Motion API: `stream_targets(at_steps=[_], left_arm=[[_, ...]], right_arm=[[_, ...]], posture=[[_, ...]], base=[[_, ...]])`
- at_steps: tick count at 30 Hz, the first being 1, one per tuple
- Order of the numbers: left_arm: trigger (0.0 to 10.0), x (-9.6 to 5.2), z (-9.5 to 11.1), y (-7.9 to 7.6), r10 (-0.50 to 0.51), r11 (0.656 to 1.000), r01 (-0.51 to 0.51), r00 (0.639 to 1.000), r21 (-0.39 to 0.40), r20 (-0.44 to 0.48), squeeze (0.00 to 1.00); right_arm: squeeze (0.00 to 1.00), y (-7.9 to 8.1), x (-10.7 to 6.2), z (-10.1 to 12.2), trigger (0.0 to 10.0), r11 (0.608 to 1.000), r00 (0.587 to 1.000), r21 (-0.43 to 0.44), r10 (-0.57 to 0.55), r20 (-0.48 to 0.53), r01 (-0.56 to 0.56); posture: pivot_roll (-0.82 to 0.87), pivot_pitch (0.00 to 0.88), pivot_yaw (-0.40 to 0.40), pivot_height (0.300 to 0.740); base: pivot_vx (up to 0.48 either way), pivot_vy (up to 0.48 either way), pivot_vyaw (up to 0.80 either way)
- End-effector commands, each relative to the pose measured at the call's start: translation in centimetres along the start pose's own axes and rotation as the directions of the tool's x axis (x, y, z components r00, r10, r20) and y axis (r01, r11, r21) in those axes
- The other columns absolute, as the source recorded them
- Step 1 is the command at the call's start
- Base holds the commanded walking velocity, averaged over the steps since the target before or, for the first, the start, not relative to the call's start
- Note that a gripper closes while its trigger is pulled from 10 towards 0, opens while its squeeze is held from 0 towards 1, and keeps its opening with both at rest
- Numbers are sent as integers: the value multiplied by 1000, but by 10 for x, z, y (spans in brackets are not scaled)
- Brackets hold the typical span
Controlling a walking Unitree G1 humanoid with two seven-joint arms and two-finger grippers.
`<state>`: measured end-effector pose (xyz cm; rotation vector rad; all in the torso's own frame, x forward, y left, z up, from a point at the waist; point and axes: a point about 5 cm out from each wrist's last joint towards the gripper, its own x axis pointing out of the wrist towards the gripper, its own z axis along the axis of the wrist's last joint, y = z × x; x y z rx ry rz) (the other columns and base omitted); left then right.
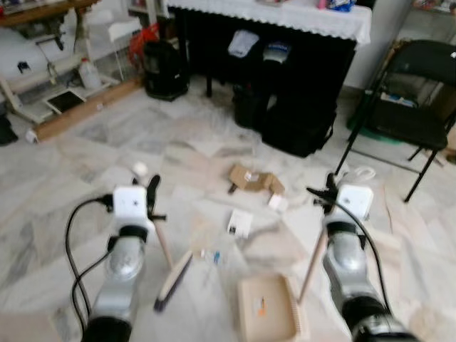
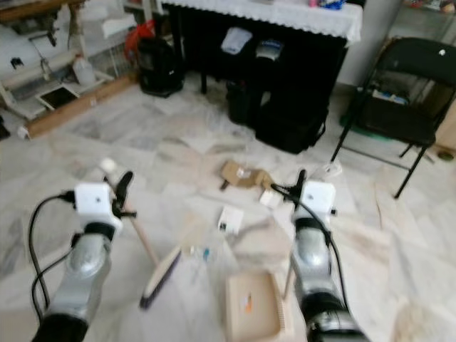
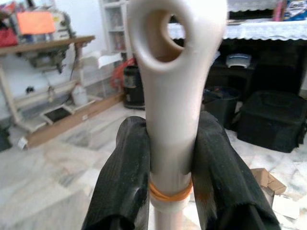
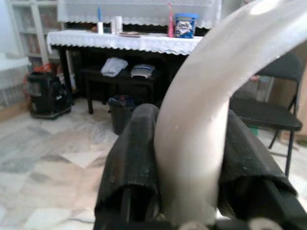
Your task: Sweep floor
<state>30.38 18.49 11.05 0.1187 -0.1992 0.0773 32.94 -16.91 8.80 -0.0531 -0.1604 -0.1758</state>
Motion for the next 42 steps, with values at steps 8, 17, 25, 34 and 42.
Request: stream_targets(at_steps=[8, 17, 25, 34, 42], left_arm=[[10000, 5, 12, -8, -28, 1000, 28, 998, 4, 62, 0], [10000, 4, 11, -10, -41, 999, 40, 997, 15, 60, 0], [10000, 3, 11, -11, -44, 999, 43, 998, 14, 55, 0], [10000, 4, 11, -10, -40, 999, 39, 998, 14, 52, 0], [10000, 4, 11, -10, -35, 999, 35, 998, 15, 51, 0]], right_arm=[[0, -11, 3, 6, 10000, 999, 999, 2, -39, 36, 39], [0, -11, 4, 6, 10000, 999, 999, -2, -35, 41, 35], [0, -11, 3, 6, 10000, 999, 998, -5, -36, 41, 37], [0, -12, 3, 6, 10000, 999, 999, -7, -38, 39, 38], [0, -12, 3, 5, 10000, 999, 999, -9, -36, 38, 37]], posture=[[81, 0, -22, 740], [81, 0, -25, 740], [83, 0, -26, 740], [84, 0, -25, 740], [83, 0, -27, 740]], base=[[0, 300, -290], [0, 0, 0], [0, 0, 0], [0, 0, 0], [162, 0, 0]])
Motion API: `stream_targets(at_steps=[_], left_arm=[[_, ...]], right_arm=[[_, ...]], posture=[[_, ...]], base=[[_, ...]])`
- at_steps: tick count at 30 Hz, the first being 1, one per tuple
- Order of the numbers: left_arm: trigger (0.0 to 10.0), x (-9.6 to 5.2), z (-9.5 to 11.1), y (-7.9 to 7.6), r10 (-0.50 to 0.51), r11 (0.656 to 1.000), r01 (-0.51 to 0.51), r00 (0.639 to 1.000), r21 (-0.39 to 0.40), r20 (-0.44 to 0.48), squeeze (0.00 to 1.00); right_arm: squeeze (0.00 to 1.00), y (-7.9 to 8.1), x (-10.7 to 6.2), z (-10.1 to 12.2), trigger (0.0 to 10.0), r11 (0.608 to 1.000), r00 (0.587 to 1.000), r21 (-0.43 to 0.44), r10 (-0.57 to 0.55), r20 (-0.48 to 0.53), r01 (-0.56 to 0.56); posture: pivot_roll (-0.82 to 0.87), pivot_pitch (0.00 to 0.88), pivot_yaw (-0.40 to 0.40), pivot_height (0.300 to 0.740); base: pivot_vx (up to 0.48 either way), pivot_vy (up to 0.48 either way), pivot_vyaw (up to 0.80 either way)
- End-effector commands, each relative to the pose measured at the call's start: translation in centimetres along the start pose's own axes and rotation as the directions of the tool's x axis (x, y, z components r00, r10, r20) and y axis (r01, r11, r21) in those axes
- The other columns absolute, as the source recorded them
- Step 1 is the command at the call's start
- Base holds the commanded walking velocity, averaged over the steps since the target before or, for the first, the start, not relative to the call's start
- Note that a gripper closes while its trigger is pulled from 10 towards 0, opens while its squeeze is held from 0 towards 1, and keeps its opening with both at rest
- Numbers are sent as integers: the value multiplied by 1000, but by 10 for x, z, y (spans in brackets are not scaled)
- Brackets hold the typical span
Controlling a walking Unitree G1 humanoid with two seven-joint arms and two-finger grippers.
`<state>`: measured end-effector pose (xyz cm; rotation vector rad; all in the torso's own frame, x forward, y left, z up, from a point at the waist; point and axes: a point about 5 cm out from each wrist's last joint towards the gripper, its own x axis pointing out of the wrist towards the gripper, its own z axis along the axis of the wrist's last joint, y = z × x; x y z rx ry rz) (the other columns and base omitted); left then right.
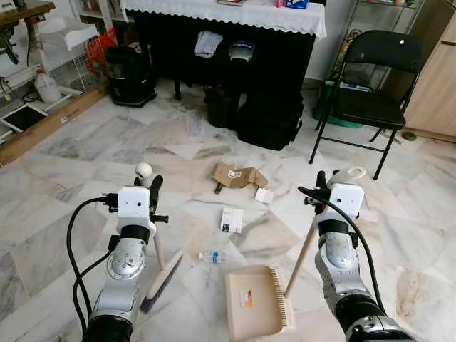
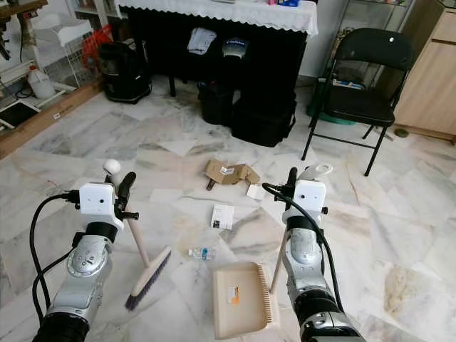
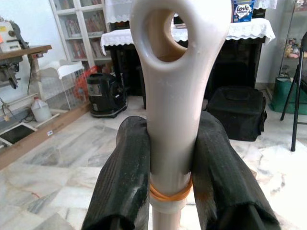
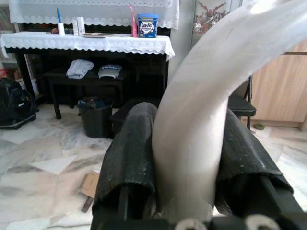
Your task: Sweep floor
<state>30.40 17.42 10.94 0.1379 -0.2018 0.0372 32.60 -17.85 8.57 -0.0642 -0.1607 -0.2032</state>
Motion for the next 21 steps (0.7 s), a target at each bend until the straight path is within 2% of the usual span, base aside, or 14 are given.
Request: stream_targets(at_steps=[1, 21], left_arm=[[10000, 4, 10, 1, 7, 1000, -7, 999, 0, 46, 0], [10000, 6, 11, 2, 14, 1000, -14, 998, 11, 54, 0]], right_arm=[[0, -2, 5, 8, 10000, 1000, 999, 3, -10, 37, 10], [0, -1, 6, 9, 10000, 1000, 999, 3, -2, 41, 2]], posture=[[83, 0, -27, 740], [83, 0, -27, 740]], base=[[285, 0, 0], [322, 0, 0]])
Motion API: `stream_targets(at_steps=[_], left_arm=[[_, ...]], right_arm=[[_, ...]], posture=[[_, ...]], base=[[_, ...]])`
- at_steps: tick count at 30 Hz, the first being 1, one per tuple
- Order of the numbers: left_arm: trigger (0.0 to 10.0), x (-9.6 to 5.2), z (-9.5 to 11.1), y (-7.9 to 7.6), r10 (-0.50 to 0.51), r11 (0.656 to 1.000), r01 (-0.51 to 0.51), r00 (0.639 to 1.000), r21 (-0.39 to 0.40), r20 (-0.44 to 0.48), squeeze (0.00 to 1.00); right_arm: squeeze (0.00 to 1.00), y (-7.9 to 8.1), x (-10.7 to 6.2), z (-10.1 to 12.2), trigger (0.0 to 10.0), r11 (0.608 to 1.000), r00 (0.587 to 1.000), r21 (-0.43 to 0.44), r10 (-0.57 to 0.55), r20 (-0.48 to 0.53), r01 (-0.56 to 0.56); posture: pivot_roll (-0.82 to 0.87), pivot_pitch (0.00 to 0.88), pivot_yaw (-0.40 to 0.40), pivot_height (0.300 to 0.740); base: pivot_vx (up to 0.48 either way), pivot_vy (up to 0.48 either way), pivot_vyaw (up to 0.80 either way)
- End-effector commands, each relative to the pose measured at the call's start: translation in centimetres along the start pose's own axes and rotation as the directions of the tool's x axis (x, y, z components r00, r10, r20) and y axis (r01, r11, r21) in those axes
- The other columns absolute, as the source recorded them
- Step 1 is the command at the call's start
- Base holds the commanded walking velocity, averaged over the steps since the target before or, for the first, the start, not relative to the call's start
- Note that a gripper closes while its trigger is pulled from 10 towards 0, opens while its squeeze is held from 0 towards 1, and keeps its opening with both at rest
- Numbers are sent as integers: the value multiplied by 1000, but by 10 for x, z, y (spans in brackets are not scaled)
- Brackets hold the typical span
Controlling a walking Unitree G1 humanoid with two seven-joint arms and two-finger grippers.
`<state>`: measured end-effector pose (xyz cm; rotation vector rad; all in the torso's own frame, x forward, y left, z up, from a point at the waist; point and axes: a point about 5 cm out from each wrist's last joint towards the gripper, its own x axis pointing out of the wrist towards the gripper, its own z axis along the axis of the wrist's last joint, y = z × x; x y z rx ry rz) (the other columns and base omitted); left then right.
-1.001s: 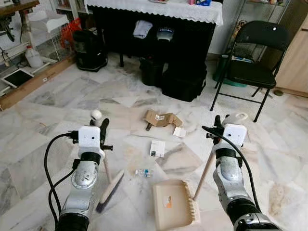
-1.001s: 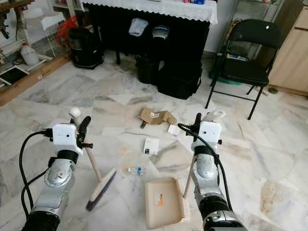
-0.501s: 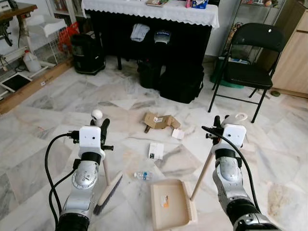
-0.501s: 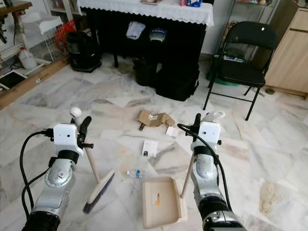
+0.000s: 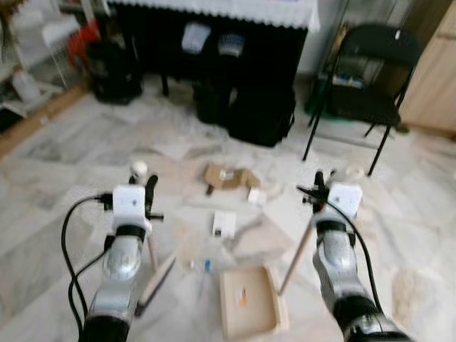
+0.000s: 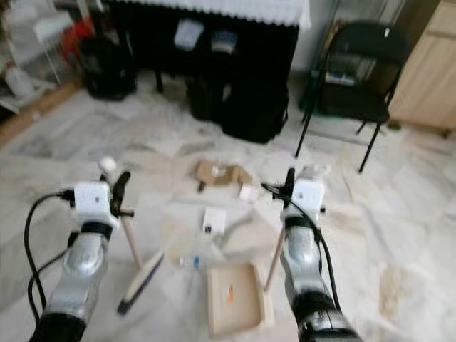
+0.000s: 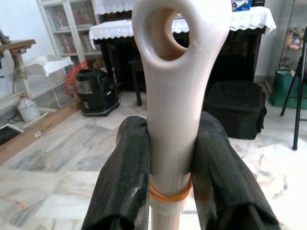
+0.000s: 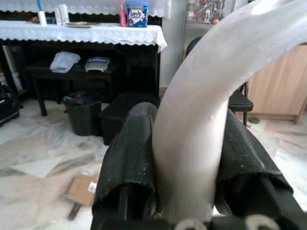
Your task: Sweep floor
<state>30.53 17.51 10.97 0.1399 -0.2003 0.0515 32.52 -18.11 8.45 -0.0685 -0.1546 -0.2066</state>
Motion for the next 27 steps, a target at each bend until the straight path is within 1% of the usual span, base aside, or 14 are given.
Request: stream_targets(at_steps=[1, 8, 15, 22, 24, 27], left_arm=[[10000, 5, 11, 2, 1, 1000, -2, 998, 7, 56, 0], [10000, 5, 11, 8, 22, 1000, -22, 998, 16, 57, 0], [10000, 4, 10, 8, 27, 999, -28, 998, 21, 54, 0], [10000, 4, 9, 8, 27, 999, -27, 998, 19, 50, 0], [10000, 4, 7, 9, 41, 999, -41, 998, 5, 40, 0], [10000, 3, 4, 12, 50, 999, -50, 998, 9, 25, 0]], right_arm=[[0, 2, 6, 10, 10000, 1000, 999, 8, 1, 46, -1], [0, 0, 5, 9, 10000, 1000, 999, 6, -4, 43, 3], [0, -1, 4, 8, 10000, 1000, 999, 2, -5, 37, 5], [0, -3, 5, 7, 10000, 1000, 999, -3, -10, 34, 10], [0, -4, 4, 7, 10000, 1000, 999, -5, -12, 33, 12], [0, -6, 4, 6, 10000, 1000, 999, -10, -19, 33, 19]], posture=[[83, 0, -27, 740], [81, 0, -29, 740], [78, 0, -29, 740], [76, 0, -29, 740], [74, 0, -29, 740], [74, 0, -30, 740]], base=[[330, 0, 0], [329, 0, 0], [320, 0, 0], [0, 0, 0], [0, 0, 0], [0, 0, 0]])
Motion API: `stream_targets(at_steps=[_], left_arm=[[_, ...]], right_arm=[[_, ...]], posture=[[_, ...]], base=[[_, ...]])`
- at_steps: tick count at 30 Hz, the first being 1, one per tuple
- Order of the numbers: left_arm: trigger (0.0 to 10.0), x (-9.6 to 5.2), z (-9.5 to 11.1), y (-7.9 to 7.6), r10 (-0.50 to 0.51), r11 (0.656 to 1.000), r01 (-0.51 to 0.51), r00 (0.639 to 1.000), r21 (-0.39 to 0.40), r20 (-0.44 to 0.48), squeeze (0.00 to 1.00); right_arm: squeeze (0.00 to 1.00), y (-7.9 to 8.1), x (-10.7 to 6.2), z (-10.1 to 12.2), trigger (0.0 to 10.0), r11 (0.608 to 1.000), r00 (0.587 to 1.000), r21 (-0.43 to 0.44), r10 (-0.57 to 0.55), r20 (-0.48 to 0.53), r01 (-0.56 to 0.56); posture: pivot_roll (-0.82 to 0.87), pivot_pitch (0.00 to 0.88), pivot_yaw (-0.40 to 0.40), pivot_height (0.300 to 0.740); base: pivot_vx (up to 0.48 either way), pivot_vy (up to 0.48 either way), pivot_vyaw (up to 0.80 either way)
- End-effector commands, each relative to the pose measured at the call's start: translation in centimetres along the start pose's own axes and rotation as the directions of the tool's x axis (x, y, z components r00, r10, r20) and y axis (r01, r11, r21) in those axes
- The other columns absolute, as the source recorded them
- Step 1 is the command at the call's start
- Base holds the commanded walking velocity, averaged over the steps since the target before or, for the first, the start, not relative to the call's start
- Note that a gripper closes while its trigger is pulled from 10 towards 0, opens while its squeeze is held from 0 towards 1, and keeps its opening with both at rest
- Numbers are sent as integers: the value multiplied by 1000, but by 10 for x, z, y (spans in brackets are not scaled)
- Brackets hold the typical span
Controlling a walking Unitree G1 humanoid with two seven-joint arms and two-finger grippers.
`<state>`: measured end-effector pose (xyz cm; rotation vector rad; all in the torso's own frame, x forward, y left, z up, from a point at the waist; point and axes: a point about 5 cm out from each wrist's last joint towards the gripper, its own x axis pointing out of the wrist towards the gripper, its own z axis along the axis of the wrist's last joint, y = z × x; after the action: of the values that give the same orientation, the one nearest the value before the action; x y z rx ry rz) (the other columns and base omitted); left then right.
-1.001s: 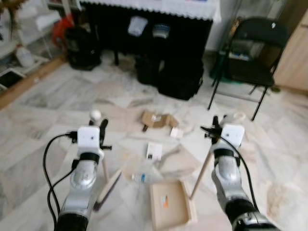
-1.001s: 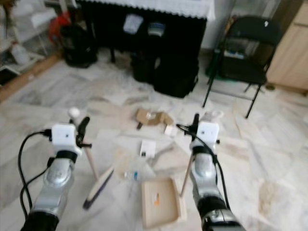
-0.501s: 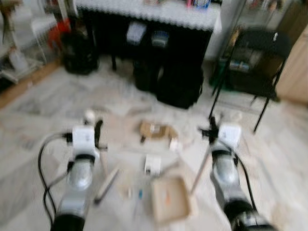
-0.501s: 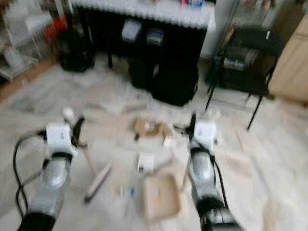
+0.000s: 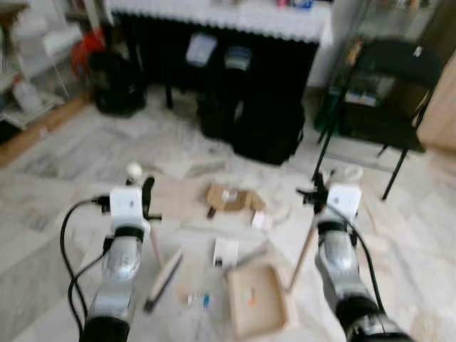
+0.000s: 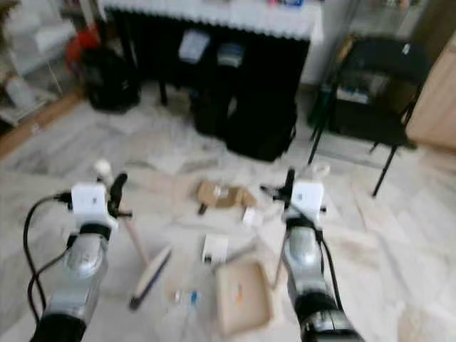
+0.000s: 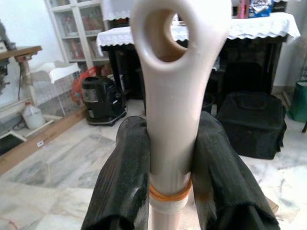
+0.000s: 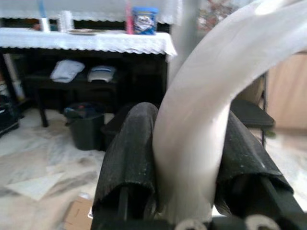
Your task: Sweep floor
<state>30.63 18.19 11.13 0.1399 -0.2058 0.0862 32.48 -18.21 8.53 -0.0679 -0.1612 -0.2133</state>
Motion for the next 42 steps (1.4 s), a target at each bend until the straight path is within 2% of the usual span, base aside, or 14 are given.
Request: stream_targets(at_steps=[1, 19, 24, 42], left_arm=[[10000, 1, 4, 5, 15, 1000, -15, 1000, 7, 21, 0], [10000, 0, -3, 22, 59, 998, -59, 998, 34, -15, 0], [10000, -2, -5, 25, 65, 997, -65, 998, 35, -21, 0], [10000, 1, -3, 27, 65, 997, -64, 998, 34, -20, 0]], right_arm=[[0, -5, 4, 5, 10000, 1000, 1000, -11, -12, 26, 12], [0, -28, 0, -13, 10000, 994, 994, -79, -81, -78, 75], [0, -34, -5, -25, 10000, 991, 984, -105, -93, -151, 78], [0, -28, -3, -31, 10000, 992, 966, -89, -105, -237, 86]], posture=[[74, 0, -30, 740], [85, 0, -30, 740], [92, 0, -28, 740], [93, 0, -28, 740]], base=[[0, 0, 0], [0, 0, 0], [0, 0, 0], [0, 0, 0]])
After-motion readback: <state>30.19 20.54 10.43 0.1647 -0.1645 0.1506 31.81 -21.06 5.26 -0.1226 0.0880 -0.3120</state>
